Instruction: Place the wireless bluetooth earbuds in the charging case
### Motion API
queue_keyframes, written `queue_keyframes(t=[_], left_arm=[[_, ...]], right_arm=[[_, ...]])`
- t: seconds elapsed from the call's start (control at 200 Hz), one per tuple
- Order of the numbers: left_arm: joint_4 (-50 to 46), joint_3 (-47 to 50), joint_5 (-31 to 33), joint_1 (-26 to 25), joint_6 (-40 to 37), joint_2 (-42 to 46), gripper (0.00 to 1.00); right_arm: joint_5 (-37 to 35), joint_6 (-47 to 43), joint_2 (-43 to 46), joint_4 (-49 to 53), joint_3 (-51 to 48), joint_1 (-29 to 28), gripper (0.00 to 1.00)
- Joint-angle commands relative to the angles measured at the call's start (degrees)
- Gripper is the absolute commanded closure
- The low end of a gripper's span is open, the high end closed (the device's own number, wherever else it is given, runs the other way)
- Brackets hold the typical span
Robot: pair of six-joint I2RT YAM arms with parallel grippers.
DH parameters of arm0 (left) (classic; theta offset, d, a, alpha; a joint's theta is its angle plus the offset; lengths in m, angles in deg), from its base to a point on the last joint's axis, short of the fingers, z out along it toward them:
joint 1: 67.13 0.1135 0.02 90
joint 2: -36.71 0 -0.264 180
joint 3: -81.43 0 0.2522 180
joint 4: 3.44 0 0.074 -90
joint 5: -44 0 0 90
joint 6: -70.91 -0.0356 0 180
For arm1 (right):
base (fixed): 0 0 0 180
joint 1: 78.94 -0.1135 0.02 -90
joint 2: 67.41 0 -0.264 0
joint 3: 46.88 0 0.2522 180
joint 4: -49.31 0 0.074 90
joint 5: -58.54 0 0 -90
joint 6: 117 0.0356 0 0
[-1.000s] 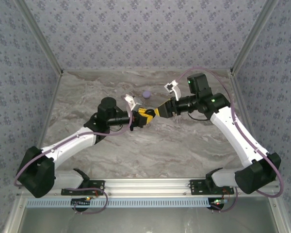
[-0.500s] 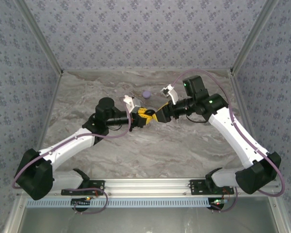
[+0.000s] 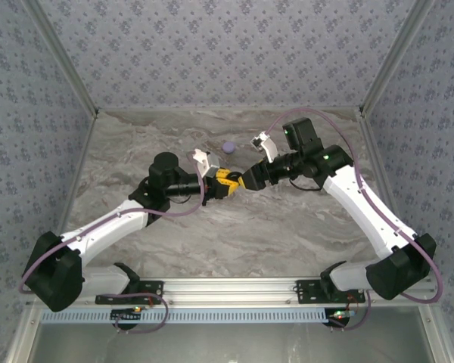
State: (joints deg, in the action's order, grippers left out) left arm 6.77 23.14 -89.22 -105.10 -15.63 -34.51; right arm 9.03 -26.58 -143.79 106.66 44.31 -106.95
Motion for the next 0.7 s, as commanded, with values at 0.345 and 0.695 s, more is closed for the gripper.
queue_keyframes(t=[0.345,0.695], left_arm=[[1.1,0.0,-3.3,-1.4,-2.0,2.1,0.87],[-2.4,0.1,4.4,-1.4,-2.2,1.9,0.87]], right_arm=[[-4.7,4.4,0.8,-2.3,0.8,2.6,0.35],[-6.6,6.0,3.0,-3.9,-0.2,4.1,0.33]])
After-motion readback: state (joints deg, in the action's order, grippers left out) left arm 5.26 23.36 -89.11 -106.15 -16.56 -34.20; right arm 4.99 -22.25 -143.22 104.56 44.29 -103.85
